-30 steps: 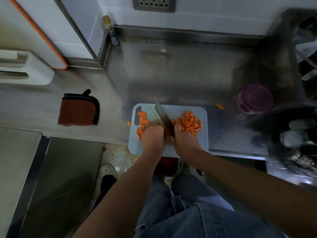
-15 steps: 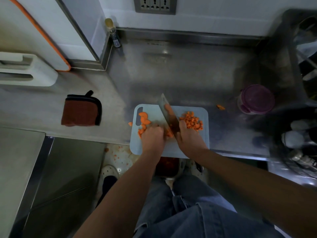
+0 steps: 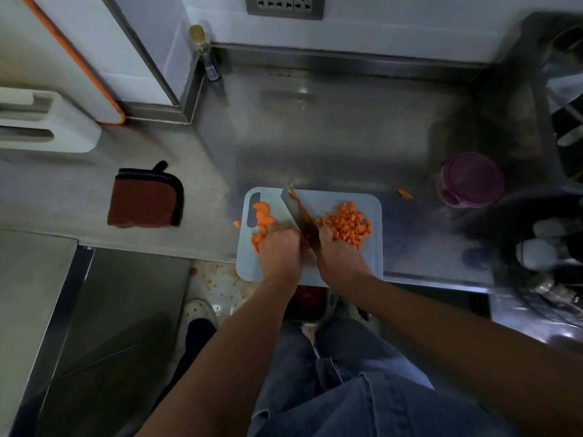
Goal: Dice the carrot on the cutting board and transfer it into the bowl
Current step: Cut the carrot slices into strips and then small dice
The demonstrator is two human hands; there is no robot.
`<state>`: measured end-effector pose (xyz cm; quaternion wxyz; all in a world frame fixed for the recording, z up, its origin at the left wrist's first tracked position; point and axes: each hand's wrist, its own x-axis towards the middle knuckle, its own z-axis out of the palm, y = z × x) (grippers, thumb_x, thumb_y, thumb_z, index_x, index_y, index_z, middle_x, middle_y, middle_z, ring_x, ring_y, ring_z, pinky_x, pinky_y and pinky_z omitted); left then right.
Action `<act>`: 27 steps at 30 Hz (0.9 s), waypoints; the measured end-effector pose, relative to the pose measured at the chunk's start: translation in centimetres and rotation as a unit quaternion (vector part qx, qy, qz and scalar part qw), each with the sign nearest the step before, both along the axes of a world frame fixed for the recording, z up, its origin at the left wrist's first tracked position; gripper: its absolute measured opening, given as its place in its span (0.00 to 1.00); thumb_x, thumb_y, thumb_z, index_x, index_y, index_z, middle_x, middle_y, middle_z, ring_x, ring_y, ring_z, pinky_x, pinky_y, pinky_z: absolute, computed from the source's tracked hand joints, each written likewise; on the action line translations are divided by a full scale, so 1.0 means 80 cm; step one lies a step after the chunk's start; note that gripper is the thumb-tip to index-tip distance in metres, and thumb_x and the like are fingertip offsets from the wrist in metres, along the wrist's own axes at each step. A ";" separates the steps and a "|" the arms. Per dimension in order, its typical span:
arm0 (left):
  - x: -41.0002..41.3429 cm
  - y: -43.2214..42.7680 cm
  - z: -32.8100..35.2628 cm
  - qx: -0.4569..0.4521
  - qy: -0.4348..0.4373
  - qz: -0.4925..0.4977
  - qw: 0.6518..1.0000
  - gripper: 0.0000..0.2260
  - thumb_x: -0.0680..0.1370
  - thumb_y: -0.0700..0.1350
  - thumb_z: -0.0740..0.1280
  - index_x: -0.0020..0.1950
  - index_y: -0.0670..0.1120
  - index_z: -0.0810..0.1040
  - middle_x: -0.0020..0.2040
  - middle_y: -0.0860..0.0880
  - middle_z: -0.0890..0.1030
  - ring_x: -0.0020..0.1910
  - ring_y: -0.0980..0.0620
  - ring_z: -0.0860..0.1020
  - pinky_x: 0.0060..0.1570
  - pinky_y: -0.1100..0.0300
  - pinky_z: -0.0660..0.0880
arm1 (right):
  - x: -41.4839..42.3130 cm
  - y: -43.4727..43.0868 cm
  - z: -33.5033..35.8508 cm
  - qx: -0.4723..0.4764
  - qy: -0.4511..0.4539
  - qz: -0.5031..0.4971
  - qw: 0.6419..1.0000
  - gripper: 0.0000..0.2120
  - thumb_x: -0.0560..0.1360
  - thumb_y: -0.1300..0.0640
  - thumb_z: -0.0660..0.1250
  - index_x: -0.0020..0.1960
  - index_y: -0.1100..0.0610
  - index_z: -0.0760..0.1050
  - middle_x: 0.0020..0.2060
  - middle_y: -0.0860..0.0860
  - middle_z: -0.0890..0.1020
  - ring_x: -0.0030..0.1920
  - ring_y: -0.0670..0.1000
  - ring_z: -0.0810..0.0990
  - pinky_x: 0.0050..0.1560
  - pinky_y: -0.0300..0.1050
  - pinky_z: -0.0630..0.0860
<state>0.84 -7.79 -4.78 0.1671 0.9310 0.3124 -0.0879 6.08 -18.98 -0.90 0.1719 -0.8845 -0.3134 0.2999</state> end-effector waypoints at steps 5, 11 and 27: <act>0.000 0.001 0.007 0.017 0.000 -0.018 1.000 0.06 0.77 0.38 0.63 0.45 0.44 0.80 0.46 0.46 0.80 0.48 0.45 0.77 0.44 0.53 0.72 | 0.002 0.007 -0.008 -0.010 -0.006 0.005 1.000 0.17 0.79 0.64 0.56 0.66 0.57 0.59 0.48 0.60 0.80 0.47 0.62 0.80 0.45 0.53 0.73; -0.001 0.007 0.011 -0.005 0.018 -0.025 1.000 0.05 0.76 0.44 0.66 0.47 0.44 0.80 0.48 0.46 0.79 0.49 0.45 0.77 0.50 0.48 0.75 | 0.017 -0.006 -0.009 0.041 0.001 -0.042 0.998 0.14 0.81 0.61 0.55 0.65 0.60 0.61 0.42 0.58 0.78 0.41 0.59 0.78 0.38 0.49 0.71; -0.032 -0.002 0.025 -0.014 0.031 -0.018 0.999 0.12 0.77 0.47 0.67 0.58 0.45 0.75 0.58 0.45 0.75 0.58 0.44 0.74 0.46 0.51 0.73 | 0.016 -0.032 -0.014 0.013 0.015 -0.057 0.998 0.14 0.81 0.59 0.55 0.66 0.59 0.61 0.44 0.58 0.76 0.44 0.59 0.76 0.42 0.52 0.73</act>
